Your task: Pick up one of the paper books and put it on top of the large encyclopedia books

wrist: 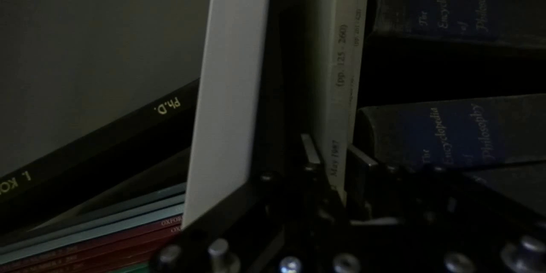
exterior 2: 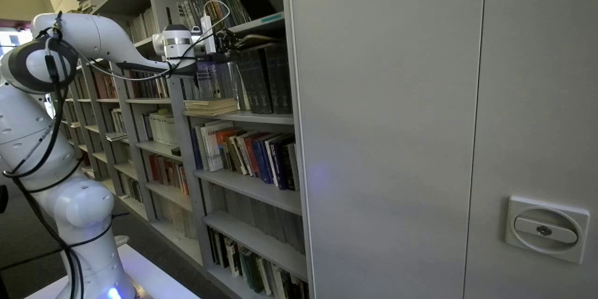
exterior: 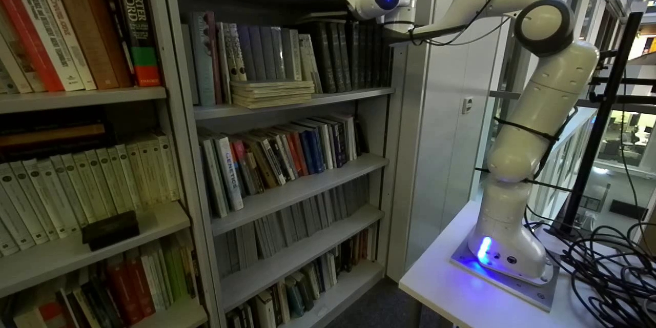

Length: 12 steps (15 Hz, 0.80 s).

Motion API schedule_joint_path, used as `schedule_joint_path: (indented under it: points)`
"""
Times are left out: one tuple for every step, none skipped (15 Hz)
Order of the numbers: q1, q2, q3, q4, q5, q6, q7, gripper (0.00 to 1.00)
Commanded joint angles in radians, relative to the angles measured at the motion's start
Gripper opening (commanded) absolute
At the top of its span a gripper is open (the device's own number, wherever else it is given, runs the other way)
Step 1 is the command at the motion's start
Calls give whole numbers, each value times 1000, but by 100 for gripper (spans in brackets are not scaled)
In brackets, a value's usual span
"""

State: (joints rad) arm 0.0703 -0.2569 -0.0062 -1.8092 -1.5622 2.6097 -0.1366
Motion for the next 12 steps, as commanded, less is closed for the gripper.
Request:
schedule_joint_path:
  points:
    - [-31,13,28,130,-64,-61,18,4]
    - [-33,15,31,131,-67,-72,17,4]
    - [-32,16,33,132,-67,-80,15,4]
    - [-31,20,31,133,-61,-78,4,4]
    - [-29,24,30,135,-54,-75,-7,4]
    - [-29,33,24,140,-42,-63,-20,4]
    - [-28,43,19,148,-27,-53,-37,4]
    - [-29,51,17,155,-24,-53,-45,4]
    - [-28,56,14,158,-17,-46,-54,4]
    - [-28,62,12,163,-7,-43,-65,4]
    - [-28,67,11,165,1,-43,-71,4]
    - [-28,71,11,168,6,-44,-77,4]
